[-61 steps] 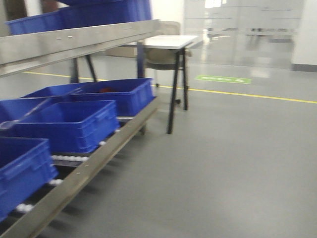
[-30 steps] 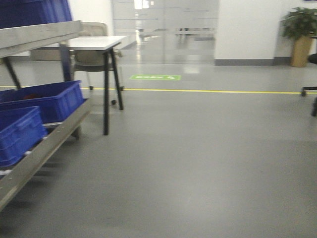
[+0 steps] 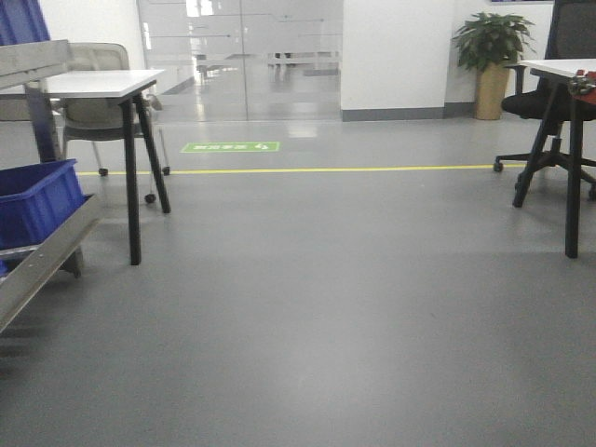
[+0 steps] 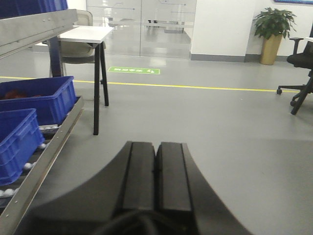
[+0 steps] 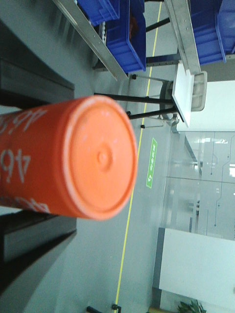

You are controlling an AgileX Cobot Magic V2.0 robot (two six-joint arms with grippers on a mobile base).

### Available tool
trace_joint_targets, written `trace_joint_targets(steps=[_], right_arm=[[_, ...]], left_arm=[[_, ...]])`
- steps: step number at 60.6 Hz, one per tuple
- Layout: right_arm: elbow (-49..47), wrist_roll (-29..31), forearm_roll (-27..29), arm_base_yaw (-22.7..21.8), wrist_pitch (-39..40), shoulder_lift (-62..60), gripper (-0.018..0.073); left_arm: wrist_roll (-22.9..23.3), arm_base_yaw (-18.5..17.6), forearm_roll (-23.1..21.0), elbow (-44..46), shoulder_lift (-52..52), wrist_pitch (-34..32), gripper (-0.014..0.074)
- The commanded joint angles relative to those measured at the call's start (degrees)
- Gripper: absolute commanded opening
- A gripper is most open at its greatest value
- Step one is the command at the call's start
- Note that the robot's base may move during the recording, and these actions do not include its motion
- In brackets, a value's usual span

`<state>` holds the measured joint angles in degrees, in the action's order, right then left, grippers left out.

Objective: Grab orange capacitor from left shelf to right conveyor
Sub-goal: 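Drive the base across the floor to the red conveyor, holding the capacitor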

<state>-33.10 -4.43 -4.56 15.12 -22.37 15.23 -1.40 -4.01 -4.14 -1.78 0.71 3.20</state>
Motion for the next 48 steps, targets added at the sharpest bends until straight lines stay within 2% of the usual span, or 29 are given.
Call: trace_joint_targets(steps=[1,48], right_arm=[[-1.45,0.19,-0.57,-0.08,5.4,0.67,0.0142],[-1.45,0.19,-0.57,-0.08,5.4,0.67,0.0142]], left_arm=[[0.0,-0.03,-0.1,0.22,0.74,-5.0,-0.0127],[0.0,-0.03,-0.1,0.22,0.74,-5.0,-0.0127]])
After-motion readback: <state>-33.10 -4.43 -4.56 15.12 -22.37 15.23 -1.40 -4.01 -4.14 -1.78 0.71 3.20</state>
